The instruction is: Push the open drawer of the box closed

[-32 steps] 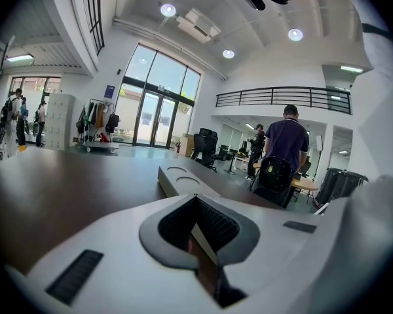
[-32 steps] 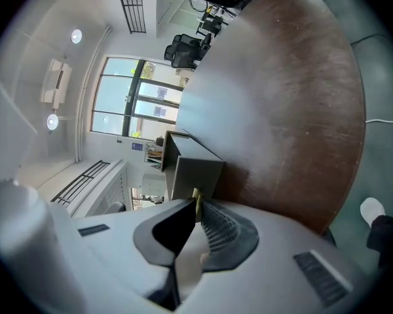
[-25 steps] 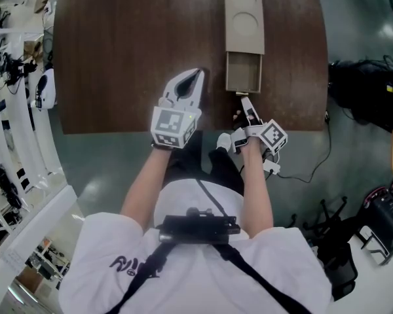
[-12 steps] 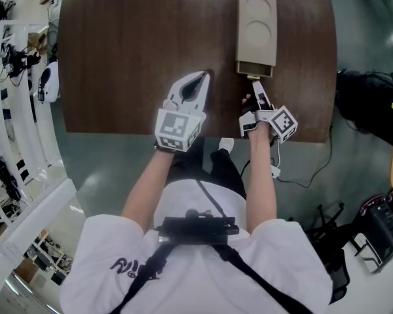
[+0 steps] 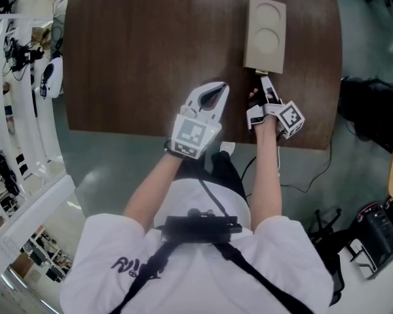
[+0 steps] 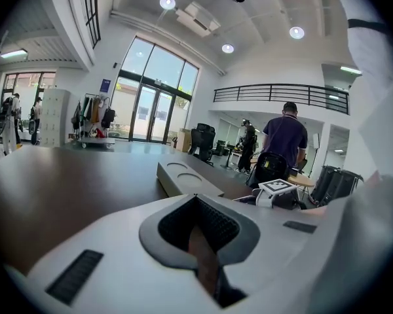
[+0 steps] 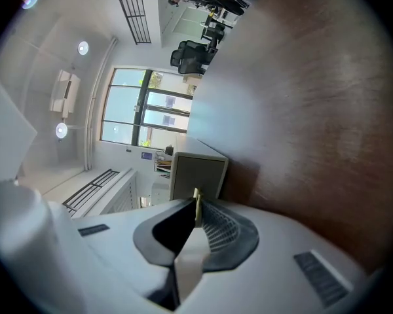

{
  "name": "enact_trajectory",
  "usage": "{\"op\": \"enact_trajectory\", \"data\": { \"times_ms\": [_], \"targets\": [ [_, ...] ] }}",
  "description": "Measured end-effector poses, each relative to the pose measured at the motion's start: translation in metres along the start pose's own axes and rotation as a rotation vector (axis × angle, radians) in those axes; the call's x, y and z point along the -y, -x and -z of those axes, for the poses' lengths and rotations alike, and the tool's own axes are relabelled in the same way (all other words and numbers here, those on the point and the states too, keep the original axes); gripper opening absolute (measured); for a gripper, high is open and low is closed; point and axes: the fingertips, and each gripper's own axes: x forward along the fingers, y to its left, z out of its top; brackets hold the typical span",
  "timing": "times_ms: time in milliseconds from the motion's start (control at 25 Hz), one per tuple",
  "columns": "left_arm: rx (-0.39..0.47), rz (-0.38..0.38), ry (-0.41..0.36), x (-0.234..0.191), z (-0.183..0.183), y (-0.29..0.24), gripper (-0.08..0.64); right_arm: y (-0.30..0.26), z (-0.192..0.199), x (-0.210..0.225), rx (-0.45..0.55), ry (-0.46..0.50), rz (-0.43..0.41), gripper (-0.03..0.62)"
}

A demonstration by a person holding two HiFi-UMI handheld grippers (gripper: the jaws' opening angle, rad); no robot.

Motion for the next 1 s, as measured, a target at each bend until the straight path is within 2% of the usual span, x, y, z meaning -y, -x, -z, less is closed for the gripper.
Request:
{"op": "enact_trajectory", "data": {
  "times_ms": [400, 520, 640, 840, 1000],
  "targets": [
    [0.031, -0.025, -0.018, 0.016, -0.010, 0.033, 0.011, 0.017, 0.009, -0.001, -0.028, 0.023, 0.001, 0.032],
    [0.047, -0.044, -0.017, 0.020, -0.013, 0.047, 0.011, 0.036, 0.013, -0.007, -0.040, 0.080, -0.009, 0.032],
    [0.069, -0.068, -0.012, 0.028, -0.017, 0.064, 0.011, 0.068, 0.017, -0.036, -0.043, 0.221, -0.042, 0.032],
    [0.129, -0.111, 0.015, 0.053, -0.033, 0.097, 0.011, 0.132, 0.019, -0.110, 0.013, 0.606, -0.097, 0.032],
    [0.177, -0.130, 0.007, 0.080, -0.051, 0.129, 0.011, 0.183, 0.025, -0.166, 0.079, 0.838, -0.146, 0.032]
  ]
}}
